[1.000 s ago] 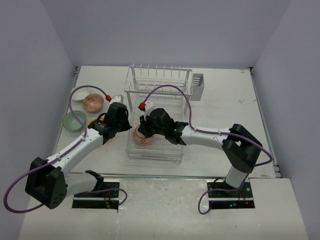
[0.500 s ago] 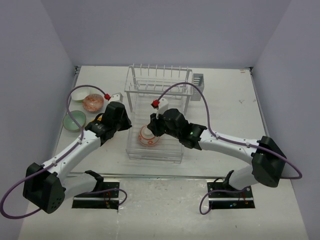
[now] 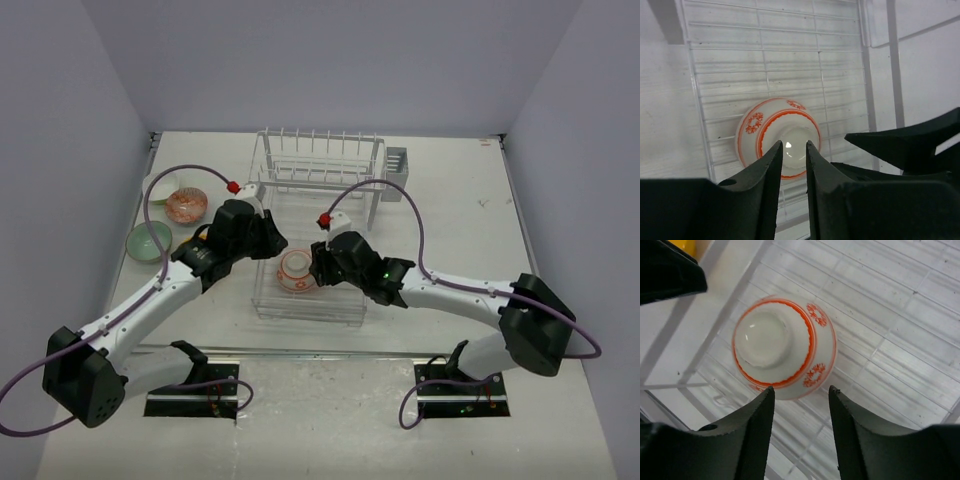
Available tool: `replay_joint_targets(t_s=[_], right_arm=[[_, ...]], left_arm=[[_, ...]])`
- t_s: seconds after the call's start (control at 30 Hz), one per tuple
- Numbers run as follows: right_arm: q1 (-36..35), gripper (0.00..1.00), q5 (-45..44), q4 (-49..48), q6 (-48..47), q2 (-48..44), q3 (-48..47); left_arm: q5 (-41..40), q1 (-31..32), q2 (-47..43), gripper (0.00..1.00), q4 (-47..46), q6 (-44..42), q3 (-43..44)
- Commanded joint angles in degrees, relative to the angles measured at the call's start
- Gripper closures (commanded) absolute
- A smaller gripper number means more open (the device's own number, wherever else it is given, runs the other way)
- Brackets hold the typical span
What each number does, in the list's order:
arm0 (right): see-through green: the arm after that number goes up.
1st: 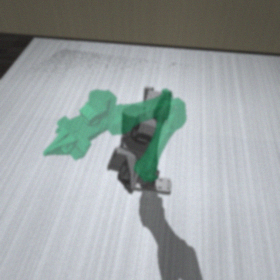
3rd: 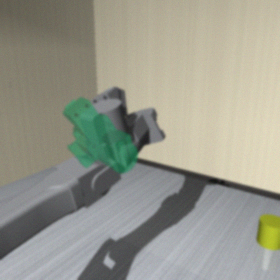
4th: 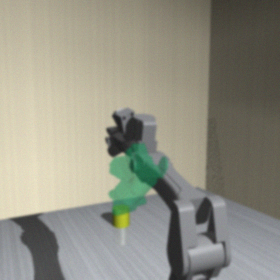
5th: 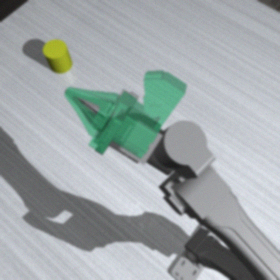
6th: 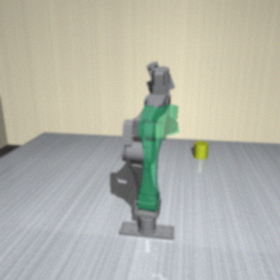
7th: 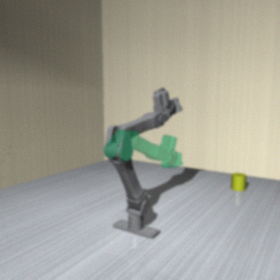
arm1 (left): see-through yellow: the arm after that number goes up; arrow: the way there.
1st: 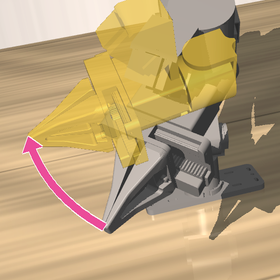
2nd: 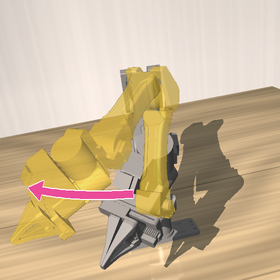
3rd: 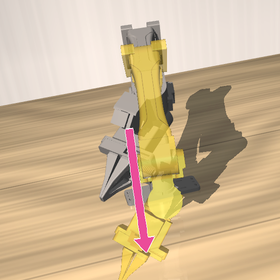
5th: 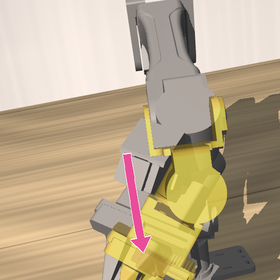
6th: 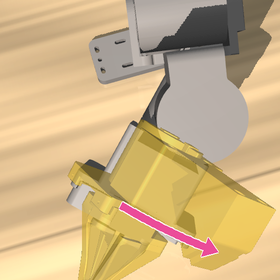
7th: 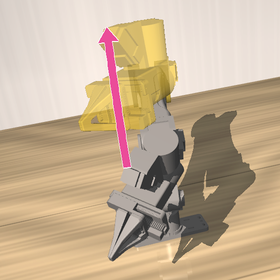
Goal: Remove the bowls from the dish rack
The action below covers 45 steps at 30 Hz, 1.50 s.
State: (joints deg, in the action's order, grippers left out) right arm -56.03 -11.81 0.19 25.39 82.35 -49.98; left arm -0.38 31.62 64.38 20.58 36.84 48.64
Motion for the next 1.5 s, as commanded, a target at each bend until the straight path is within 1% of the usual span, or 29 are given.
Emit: replay_joint_targets(t_s=[0.0, 0.03, 0.13, 0.17, 0.2, 0.27, 0.37, 0.4, 0.43, 0.47, 0.57, 0.63, 0.83, 1.07, 1.3, 1.4, 1.47], right_arm=[[1.4, 0.50, 0.4, -3.6, 3.9, -3.3, 2.5], [2.0, 0.48, 1.5, -4.0, 5.1, -3.9, 2.9], [3.4, 0.45, 3.2, -5.5, 6.5, -5.3, 4.7], [3.6, 0.42, 3.5, -5.9, 6.7, -5.6, 5.5], [3.8, 0.34, 4.4, -6.4, 6.9, -6.0, 5.9], [4.8, 0.32, 5.7, -6.9, 7.7, -6.8, 6.6], [7.2, 0.30, 11.2, -9.9, 9.5, -7.6, 9.4], [7.9, 0.25, 13.1, -12.6, 10.5, -8.0, 10.2], [8.8, 0.22, 17.4, -14.0, 12.6, -8.3, 11.1], [10.5, 0.21, 19.3, -16.3, 13.6, -8.6, 12.3], [12.6, 0.20, 23.4, -16.4, 17.1, -8.0, 11.7], [14.1, 0.16, 27.5, -15.4, 20.4, -7.3, 10.8], [14.7, 0.16, 33.3, -15.0, 25.7, -3.6, 7.0], [14.5, 0.17, 33.9, -11.1, 26.5, 2.3, 2.4], [12.4, 0.16, 27.8, -5.6, 24.3, 5.4, 0.2], [12.3, 0.13, 26.5, -4.9, 23.8, 5.8, 0.1], [12.3, 0.08, 25.9, -4.1, 23.1, 6.5, -0.6]], left_arm=[[4.8, 0.9, 0.7, 0.73, -4.3, -0.7, 1.6], [5.1, 0.9, 1.4, 0.73, -4.8, -0.6, 1.5], [5.2, 1.4, 3.9, 0.73, -5.2, -0.5, 1.5], [4.7, 1.7, 4.6, 0.73, -5.2, -0.6, 1.2], [4.2, 1.9, 4.7, 0.73, -5.2, -0.6, 1.1], [2.4, 2.0, 4.4, 0.73, -5.2, -0.5, 0.5], [1.2, 2.0, 3.9, 0.72, -5.2, -0.2, 0.1], [1.0, 2.0, 3.8, 0.72, -5.2, -0.1, 0.1], [0.9, 2.0, 3.7, 0.72, -5.2, 0.0, 0.1], [0.7, 2.0, 3.6, 0.72, -5.2, -0.1, 0.1], [0.6, 2.0, 3.7, 0.71, -4.9, -0.2, 0.2], [-0.9, 2.0, 3.9, 0.71, -4.2, -0.3, 0.3], [-2.5, 1.9, 4.0, 0.70, -3.3, -0.7, 0.4], [-4.7, 2.0, 5.7, 0.70, -0.9, -2.6, 2.1], [-8.8, 2.0, 6.7, 0.69, 1.4, -3.6, 3.4], [-10.1, 2.0, 6.8, 0.68, 1.7, -4.0, 3.7], [-10.6, 2.0, 7.0, 0.67, 2.3, -4.1, 4.0]])
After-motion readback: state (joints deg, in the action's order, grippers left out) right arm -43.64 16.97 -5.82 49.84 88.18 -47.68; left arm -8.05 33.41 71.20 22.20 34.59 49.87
